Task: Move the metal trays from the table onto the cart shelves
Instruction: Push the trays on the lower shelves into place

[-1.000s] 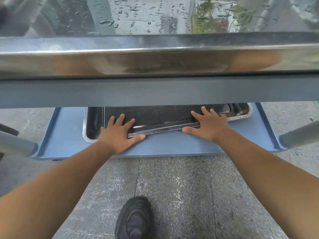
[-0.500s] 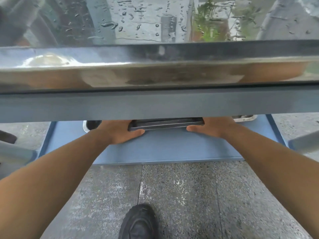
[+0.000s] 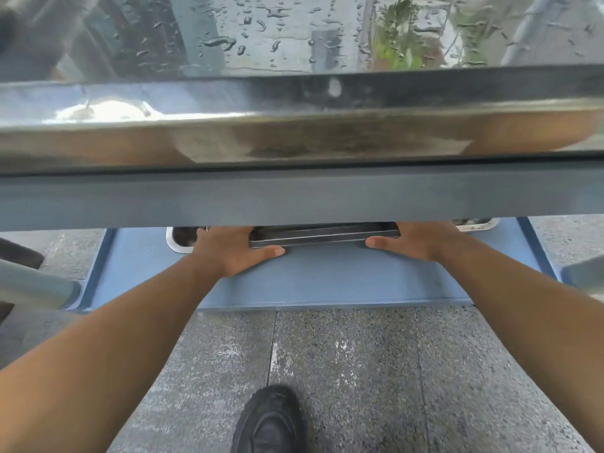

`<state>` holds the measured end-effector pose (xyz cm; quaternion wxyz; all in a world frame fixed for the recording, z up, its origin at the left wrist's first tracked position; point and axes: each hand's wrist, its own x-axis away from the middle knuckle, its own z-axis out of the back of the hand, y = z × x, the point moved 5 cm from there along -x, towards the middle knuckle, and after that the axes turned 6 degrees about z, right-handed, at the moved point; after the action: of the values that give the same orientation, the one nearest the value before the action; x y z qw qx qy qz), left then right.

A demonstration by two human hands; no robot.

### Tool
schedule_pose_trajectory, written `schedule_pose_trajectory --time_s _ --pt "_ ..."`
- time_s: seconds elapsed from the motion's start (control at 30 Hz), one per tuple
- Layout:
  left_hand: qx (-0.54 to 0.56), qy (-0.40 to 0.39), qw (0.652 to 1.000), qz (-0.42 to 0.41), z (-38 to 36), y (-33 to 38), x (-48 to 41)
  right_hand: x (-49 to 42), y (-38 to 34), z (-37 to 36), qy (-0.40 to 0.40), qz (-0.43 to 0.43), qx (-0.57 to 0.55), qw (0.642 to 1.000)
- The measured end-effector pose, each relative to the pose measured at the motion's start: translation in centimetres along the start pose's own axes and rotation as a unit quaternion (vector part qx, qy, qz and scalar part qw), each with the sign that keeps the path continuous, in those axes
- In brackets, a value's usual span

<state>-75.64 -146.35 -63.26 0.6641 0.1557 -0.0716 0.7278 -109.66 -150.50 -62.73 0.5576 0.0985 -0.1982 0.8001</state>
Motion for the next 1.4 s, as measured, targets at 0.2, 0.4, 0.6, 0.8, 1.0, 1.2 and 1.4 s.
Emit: schedule_pose_trajectory --time_s 0.2,0.4,0.6,0.8,1.0,1.2,1.4 --pt "-0.012 0.006 1.000 0.019 -0.6 -0.2 0.1 -0.1 0.3 -0.2 -0.003 -0.016 0.016 1.000" --pt "-0.020 0.002 1.000 0.018 -0.9 -0.3 1.0 0.3 0.7 -1.3 -0.032 -0.058 0.035 0.997" --pt "-0.032 -0.036 0.999 0.020 -1.6 -0.7 2.1 1.8 0.5 -2.6 -0.032 -0.070 0.012 0.997" --pt "-0.041 -0.036 0.998 0.011 -2.1 -0.9 3.5 3.3 -0.1 -3.5 -0.040 -0.072 0.023 0.996" --pt "-0.053 -0.034 0.998 -0.001 -2.5 -1.0 4.7 4.6 -0.5 -4.2 -0.039 -0.070 0.028 0.996" --pt "-0.052 -0.029 0.998 0.000 -3.0 -1.4 5.5 5.8 -1.0 -4.7 -0.044 -0.073 0.026 0.996" --pt "-0.053 -0.033 0.998 -0.003 -3.4 -1.5 6.8 7.0 -1.4 -5.2 -0.046 -0.072 0.030 0.996"
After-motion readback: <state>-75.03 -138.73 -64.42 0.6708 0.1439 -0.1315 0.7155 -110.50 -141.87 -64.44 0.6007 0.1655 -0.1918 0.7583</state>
